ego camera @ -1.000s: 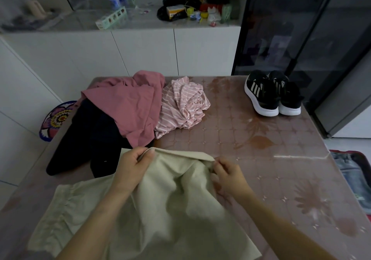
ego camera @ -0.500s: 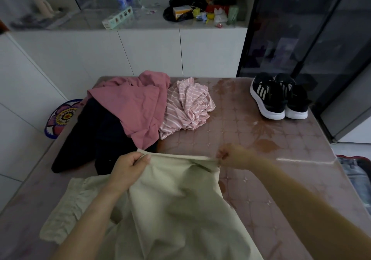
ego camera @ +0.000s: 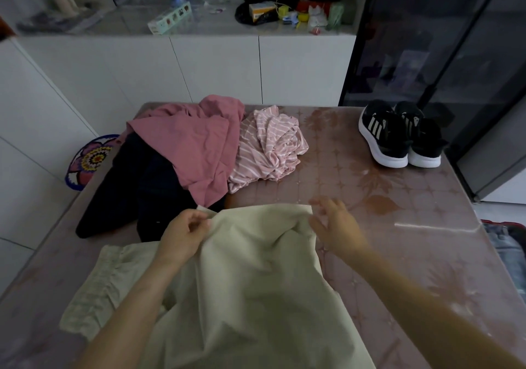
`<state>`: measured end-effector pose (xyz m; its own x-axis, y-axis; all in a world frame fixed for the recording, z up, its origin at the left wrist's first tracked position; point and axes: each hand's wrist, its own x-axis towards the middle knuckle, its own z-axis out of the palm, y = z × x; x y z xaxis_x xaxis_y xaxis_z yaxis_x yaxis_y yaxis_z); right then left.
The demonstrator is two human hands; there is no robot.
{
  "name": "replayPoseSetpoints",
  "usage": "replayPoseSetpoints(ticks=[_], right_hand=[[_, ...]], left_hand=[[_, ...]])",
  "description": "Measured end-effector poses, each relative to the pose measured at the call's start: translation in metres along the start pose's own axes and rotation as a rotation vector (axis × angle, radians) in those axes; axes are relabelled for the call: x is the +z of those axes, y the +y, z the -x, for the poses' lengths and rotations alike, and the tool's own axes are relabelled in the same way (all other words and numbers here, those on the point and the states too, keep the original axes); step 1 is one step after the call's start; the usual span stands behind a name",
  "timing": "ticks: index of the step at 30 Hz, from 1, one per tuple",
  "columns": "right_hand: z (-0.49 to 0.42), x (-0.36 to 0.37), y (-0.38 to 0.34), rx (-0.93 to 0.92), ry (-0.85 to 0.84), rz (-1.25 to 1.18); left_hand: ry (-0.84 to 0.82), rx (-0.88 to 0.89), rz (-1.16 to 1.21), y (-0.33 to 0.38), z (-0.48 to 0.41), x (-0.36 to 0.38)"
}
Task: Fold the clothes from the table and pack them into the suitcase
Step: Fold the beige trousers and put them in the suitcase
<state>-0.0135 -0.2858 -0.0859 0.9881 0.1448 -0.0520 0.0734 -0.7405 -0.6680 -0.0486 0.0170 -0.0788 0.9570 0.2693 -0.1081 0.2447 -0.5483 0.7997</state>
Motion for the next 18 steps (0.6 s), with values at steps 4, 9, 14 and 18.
replayPoseSetpoints(ticks=[4,9,14,18], right_hand=[[0.086,0.020,0.004,-0.391,-0.022,0.257],[0.151,0.036,0.033,-0.316,-0.351,0.333],[0.183,0.023,0.064,-0.276,-0.133,0.267],[0.214,0.082,0.254,0.035,-0.293,0.393]], left_hand=[[-0.094,-0.073,0.010,-0.012,0.007,0.003],[-0.181,-0.126,-0.149,-0.015,0.005,0.014],[-0.050,-0.010,-0.217,0.002,-0.001,0.019],[-0.070,0.012,-0.148,0.010,-0.002,0.023]])
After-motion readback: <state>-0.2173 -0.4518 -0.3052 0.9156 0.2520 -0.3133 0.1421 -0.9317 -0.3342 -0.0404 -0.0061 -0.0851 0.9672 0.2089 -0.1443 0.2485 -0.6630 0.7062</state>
